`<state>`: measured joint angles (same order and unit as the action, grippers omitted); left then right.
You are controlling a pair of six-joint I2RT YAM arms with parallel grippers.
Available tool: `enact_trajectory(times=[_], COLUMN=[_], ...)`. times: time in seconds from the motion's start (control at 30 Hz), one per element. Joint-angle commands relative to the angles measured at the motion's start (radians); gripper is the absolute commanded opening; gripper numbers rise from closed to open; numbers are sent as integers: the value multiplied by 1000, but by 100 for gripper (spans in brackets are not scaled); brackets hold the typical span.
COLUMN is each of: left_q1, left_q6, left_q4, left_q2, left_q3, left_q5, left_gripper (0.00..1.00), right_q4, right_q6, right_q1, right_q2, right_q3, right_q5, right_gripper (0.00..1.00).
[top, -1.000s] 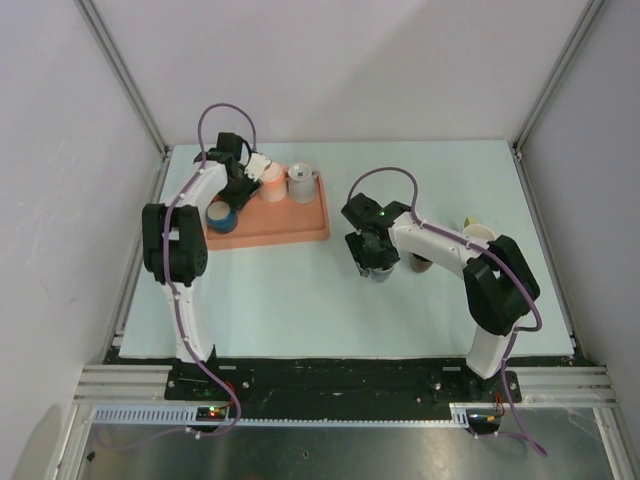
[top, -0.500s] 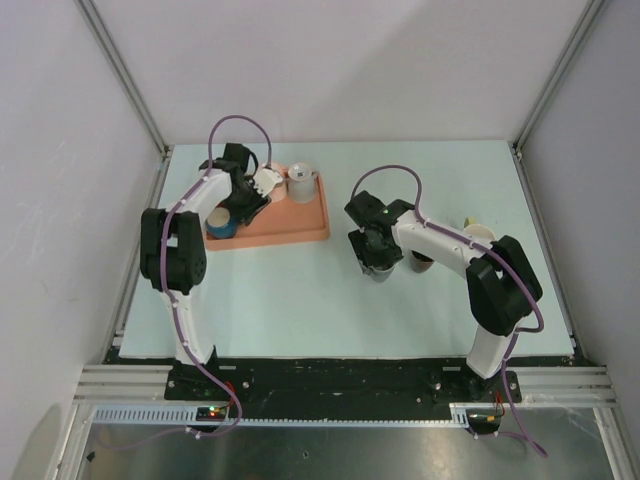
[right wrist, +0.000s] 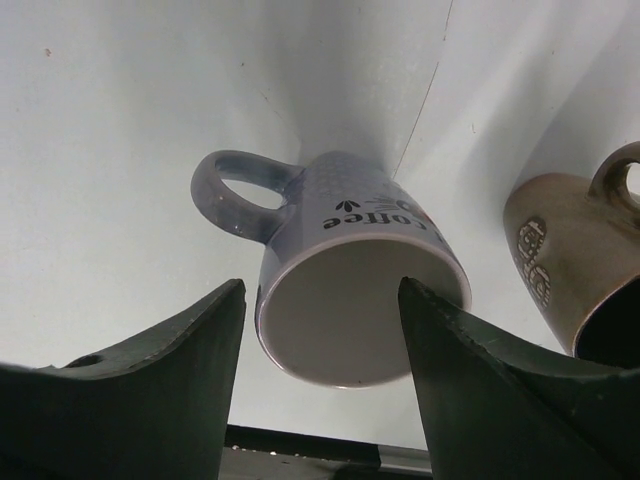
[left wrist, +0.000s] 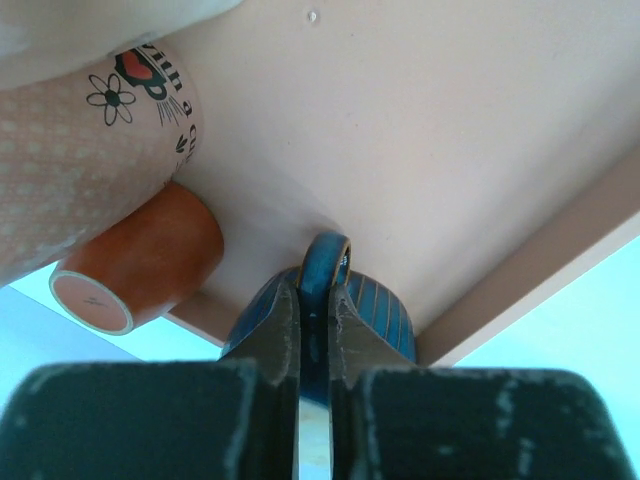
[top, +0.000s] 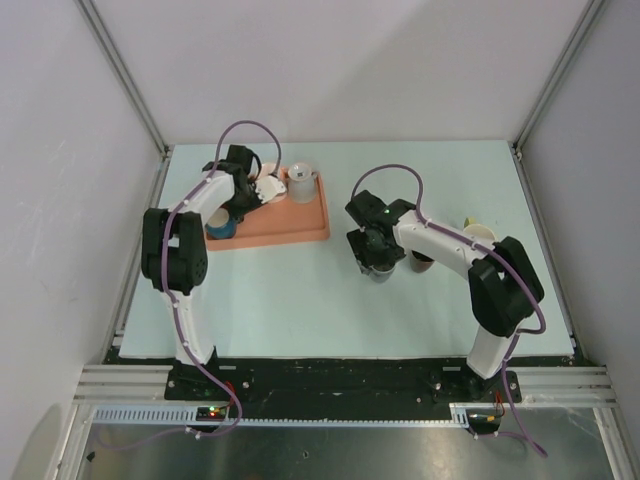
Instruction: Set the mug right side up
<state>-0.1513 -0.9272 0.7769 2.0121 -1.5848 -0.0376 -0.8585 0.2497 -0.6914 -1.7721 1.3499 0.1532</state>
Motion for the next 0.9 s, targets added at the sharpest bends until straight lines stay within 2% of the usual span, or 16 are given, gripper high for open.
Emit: enact_trajectory(times=[0.0, 0.1, 0.2, 0.4, 0.53, 0.7, 0.87], left_q1=[-1, -5, -10, -32, -49, -90, -151], left_q6=[-1, 31, 93, 190, 293, 457, 584], left_q4=[41, 42, 52, 66, 75, 83, 129], left_q2=[-22, -65, -123, -266, -329, -392, -424], left_q3=[0, -18, -56, -75, -118, -225, -358], left_q5=[-9, 38, 127, 268, 358, 493, 613], left_gripper=[2, 0, 0, 0, 0, 0, 0], right_q4=[-12, -10, 18, 130, 264, 490, 770], right_q6=[-19, -41, -62, -79, -49, 32, 201], right_q1=[-2, -9, -11, 19, 54, 75, 96], right_q2=[79, 119, 192, 353, 411, 407, 360], right_q3=[3, 7, 9, 17, 18, 18, 19], right_q5=[11, -23, -91, -296, -461, -605, -775], right_gripper=[69, 71, 77, 88, 92, 93, 95])
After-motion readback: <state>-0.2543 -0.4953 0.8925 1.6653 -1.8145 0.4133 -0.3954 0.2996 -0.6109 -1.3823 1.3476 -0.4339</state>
